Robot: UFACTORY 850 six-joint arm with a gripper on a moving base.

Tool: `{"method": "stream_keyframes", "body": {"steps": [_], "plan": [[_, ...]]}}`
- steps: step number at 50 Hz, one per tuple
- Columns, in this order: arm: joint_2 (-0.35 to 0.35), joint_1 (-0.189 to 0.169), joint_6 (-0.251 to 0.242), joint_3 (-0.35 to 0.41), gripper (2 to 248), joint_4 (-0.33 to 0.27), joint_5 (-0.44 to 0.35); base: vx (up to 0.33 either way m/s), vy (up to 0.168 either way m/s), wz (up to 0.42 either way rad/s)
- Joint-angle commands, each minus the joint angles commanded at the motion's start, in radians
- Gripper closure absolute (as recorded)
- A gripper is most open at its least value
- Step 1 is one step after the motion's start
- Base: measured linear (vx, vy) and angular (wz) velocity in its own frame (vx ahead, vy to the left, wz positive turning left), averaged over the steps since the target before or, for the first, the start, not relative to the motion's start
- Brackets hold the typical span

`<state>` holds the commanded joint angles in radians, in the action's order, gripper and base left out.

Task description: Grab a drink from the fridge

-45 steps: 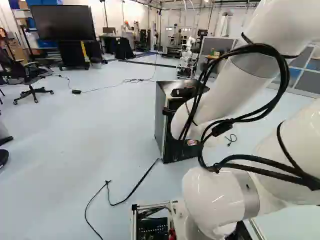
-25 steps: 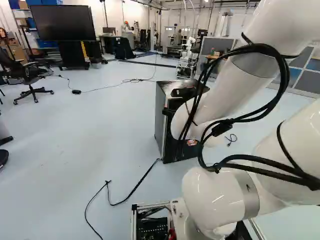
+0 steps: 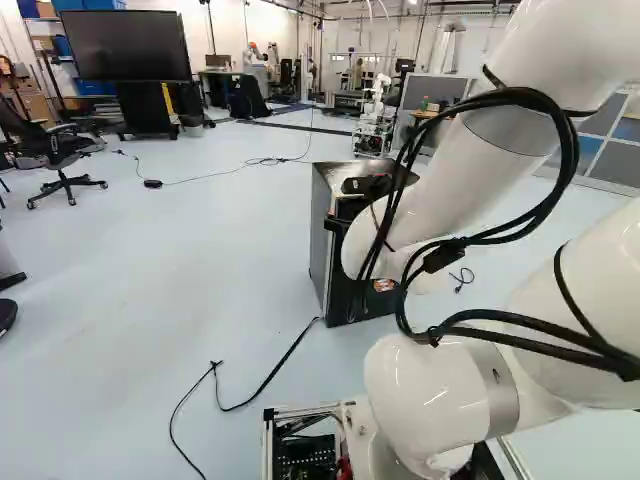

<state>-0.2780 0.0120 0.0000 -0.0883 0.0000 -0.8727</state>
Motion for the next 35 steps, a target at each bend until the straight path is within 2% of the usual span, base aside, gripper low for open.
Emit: {"method": "stream_keyframes", "body": {"steps": [21,35], "plan": [[0.035,0.067,0.0,-0.03,3,0.003,0.0,0.0,0.0,0.0],[0.047,0.125,0.0,-0.041,3,0.048,0.0,0.0,0.0,0.0]]}}
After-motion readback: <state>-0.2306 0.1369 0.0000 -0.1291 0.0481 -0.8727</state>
